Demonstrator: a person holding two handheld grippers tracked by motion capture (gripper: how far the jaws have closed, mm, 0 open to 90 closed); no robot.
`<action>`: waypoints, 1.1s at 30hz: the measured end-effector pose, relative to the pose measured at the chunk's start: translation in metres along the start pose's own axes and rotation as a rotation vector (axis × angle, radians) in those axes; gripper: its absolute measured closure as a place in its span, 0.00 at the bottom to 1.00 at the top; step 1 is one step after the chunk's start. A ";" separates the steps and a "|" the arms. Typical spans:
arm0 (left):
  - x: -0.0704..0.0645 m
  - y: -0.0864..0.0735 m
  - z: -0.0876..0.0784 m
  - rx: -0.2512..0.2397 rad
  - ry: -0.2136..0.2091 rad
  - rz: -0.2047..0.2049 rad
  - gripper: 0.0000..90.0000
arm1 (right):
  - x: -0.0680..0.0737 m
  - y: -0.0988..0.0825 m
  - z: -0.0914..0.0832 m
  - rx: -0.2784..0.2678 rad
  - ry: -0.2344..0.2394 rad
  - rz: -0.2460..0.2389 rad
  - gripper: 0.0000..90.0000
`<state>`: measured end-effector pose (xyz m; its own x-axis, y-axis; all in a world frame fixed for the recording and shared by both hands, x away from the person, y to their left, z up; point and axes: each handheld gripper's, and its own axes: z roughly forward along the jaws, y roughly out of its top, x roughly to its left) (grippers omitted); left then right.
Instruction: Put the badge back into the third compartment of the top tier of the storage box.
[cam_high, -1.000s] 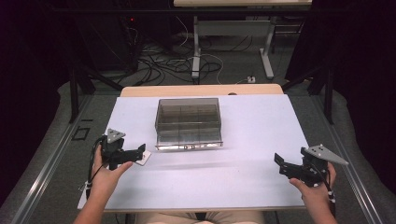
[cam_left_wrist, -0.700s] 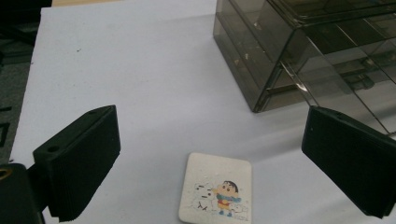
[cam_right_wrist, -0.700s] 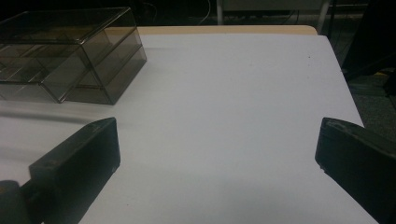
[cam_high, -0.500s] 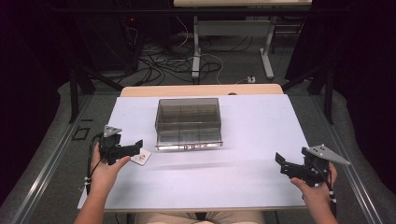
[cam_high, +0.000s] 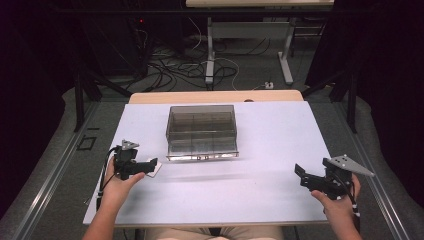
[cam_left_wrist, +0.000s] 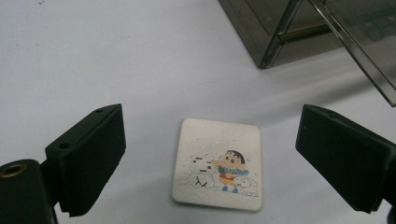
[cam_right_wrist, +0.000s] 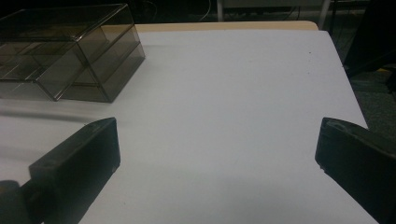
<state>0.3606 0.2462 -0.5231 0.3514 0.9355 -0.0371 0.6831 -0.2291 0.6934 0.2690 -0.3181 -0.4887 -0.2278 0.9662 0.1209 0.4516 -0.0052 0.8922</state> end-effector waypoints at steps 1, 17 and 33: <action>0.000 0.000 0.001 0.013 -0.003 0.001 0.10 | 0.000 0.000 0.000 0.000 0.001 -0.002 0.00; -0.002 -0.005 0.022 0.124 -0.013 0.027 0.18 | 0.001 -0.002 0.003 0.013 0.009 0.000 0.00; -0.003 -0.008 0.032 0.194 -0.022 0.044 0.21 | 0.000 -0.003 0.004 0.017 0.011 -0.001 0.00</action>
<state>0.3747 0.2364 -0.5515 0.3962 0.9177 -0.0271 0.7768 -0.3193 0.5428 0.2708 -0.3169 -0.4930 -0.2381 0.9632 0.1247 0.4656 0.0005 0.8850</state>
